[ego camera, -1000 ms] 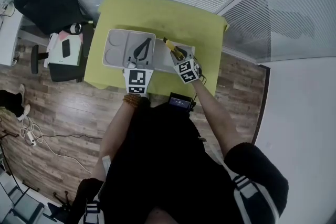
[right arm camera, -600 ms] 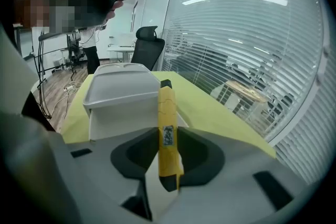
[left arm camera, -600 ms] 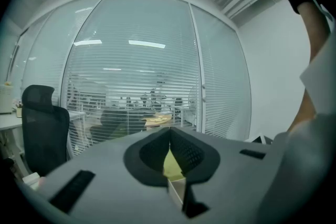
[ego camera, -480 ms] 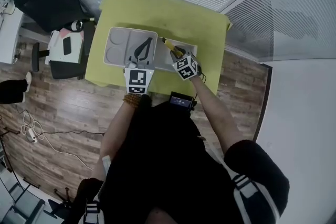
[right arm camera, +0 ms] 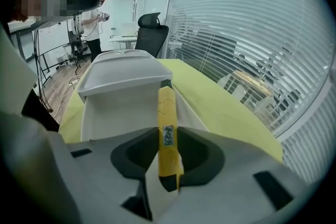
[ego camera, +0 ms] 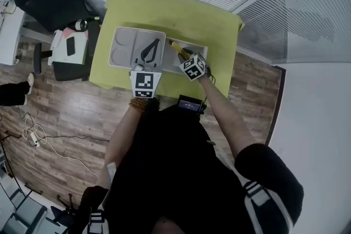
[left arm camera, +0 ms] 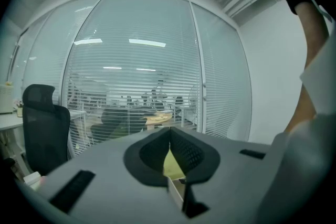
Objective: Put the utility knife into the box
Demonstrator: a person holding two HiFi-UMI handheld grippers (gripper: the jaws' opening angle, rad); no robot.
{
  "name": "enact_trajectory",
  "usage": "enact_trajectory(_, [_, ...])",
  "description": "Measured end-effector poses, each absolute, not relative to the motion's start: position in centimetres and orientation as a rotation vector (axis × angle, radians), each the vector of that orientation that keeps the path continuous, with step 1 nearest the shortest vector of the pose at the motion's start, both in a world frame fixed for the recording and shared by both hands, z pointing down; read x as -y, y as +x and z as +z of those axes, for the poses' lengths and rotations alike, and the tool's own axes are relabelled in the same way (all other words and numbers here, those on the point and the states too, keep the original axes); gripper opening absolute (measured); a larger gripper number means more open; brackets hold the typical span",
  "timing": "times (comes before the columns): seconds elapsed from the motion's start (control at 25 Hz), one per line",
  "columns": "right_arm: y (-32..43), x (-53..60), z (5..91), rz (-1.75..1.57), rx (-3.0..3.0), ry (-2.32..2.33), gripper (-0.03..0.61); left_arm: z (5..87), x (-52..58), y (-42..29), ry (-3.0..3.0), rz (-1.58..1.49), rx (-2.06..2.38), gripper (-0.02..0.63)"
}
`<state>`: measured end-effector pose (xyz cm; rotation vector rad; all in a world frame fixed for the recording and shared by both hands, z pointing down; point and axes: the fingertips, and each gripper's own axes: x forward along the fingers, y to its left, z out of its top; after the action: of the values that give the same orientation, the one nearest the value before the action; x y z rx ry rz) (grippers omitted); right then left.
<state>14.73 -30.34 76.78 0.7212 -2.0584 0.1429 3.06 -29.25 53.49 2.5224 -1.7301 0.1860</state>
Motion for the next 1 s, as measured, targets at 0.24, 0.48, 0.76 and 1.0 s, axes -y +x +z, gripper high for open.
enact_trajectory(0.24, [14.7,29.7,78.1,0.17,2.032,0.693,0.107,53.6,29.1,3.0,2.52,0.189,1.73,0.012])
enact_trajectory(0.48, [14.7,29.2,78.7,0.21,1.998,0.67,0.108,53.4,29.1,2.8,2.521,0.187,1.729,0.012])
enact_trajectory(0.76, [14.9,29.1,79.5,0.239,1.966,0.65,0.112,53.6,29.1,2.6,2.515,0.187,1.734,0.012])
enact_trajectory(1.0, [15.1,28.9,80.0,0.248,1.943,0.632,0.117,53.8,29.0,2.2,2.505,0.189,1.745,0.012])
